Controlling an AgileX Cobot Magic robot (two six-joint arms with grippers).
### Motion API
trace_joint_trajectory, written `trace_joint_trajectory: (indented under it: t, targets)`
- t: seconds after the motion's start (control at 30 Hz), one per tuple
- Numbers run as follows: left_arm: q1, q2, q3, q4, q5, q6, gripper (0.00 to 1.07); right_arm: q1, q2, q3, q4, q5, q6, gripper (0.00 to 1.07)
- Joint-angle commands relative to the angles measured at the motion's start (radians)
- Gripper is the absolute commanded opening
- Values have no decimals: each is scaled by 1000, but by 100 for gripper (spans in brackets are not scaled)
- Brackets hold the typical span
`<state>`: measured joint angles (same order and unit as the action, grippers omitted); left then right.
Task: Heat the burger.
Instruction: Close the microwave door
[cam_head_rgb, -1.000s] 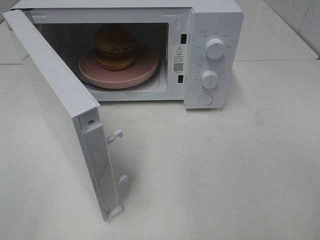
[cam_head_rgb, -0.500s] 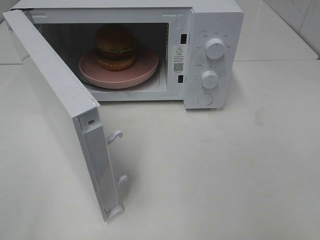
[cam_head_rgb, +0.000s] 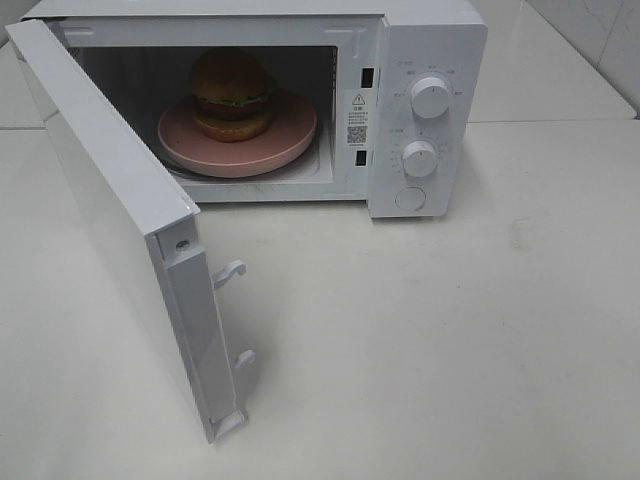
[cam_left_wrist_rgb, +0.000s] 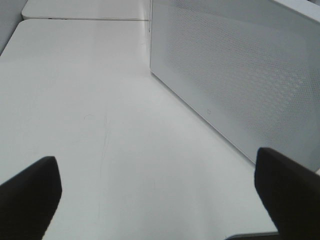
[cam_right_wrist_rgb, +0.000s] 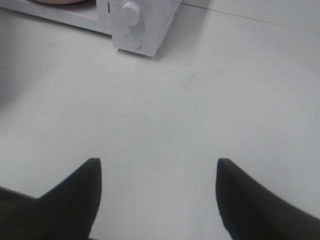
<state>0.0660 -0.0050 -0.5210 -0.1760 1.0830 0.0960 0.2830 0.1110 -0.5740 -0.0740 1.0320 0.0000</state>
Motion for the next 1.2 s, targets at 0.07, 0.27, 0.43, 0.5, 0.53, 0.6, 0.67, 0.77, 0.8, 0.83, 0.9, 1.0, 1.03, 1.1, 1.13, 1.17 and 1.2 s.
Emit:
trace_joint_trajectory:
  t: [0.07, 0.27, 0.43, 0.5, 0.53, 0.6, 0.67, 0.77, 0.8, 0.83, 0.9, 1.0, 1.03, 1.1, 1.13, 1.17, 1.2]
  targets:
    - [-5, -16, 2, -5, -12, 1, 99, -97, -68, 2, 4, -21, 16, 65]
    - [-5, -16, 2, -5, -12, 1, 99, -154, -140, 70, 12, -48, 25, 65]
    - [-5, -16, 2, -5, -12, 1, 99, -165, -144, 77, 30, -38, 22, 65]
    - [-5, -16, 2, -5, -12, 1, 99, -165, -144, 77, 30, -38, 23, 65]
    - [-5, -16, 2, -5, -12, 1, 99, -165, -144, 77, 30, -38, 23, 65]
    - [-5, -16, 2, -5, -12, 1, 99, -165, -144, 77, 30, -38, 23, 64]
    - [-5, -16, 2, -5, -12, 1, 99, -165, -144, 77, 30, -38, 24, 64]
    - [-5, -16, 2, -5, -12, 1, 99, -165, -144, 77, 30, -38, 25, 65]
    - [-5, -16, 2, -5, -12, 1, 99, -165, -144, 77, 30, -38, 25, 65]
    - [-5, -16, 2, -5, -12, 1, 99, -165, -144, 77, 30, -38, 25, 65]
    - [-5, -16, 2, -5, -12, 1, 99, -165, -144, 77, 30, -38, 25, 65]
    - [-5, -16, 2, -5, -12, 1, 99, -165, -144, 77, 30, -38, 25, 65]
    - [-5, -16, 2, -5, -12, 1, 99, -165, -144, 77, 30, -38, 25, 65]
    - [-5, -16, 2, -5, -12, 1, 99, -165, -144, 77, 30, -38, 25, 65]
    - [-5, -16, 2, -5, -12, 1, 99, -165, -144, 77, 30, -38, 25, 65]
    - [-5, -16, 2, -5, -12, 1, 99, -165, -144, 77, 30, -38, 25, 65]
    - [-5, -16, 2, -5, -12, 1, 99, -165, -144, 77, 30, -38, 25, 65]
